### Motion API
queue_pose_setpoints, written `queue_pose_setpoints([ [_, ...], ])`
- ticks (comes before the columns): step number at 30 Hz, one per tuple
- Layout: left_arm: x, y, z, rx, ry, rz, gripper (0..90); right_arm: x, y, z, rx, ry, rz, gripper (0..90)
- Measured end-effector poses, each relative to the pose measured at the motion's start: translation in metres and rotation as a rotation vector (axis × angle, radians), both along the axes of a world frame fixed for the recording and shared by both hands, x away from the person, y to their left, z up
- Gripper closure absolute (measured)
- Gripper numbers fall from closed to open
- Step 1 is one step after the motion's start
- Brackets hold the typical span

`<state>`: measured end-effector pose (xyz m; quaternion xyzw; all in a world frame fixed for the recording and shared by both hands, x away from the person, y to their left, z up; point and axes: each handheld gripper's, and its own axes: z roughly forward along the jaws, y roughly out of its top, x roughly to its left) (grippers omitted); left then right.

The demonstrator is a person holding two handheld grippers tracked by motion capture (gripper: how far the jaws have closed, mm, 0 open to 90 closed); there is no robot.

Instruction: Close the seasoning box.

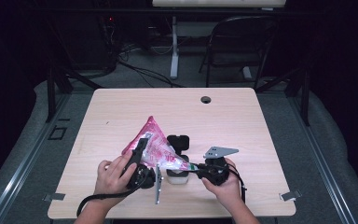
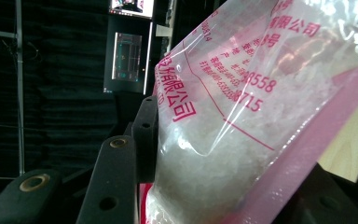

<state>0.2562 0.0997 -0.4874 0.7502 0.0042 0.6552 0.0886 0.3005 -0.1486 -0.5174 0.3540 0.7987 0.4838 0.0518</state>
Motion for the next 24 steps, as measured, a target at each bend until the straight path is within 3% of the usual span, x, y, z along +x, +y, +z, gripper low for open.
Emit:
queue_pose_setpoints([
  [24,-0.0004,-0.0004,0.0004,-0.002,-0.01,-0.011,60.9,-0.0003,-0.0001,-0.0002,-0.001,0.0,-0.002,89.2],
])
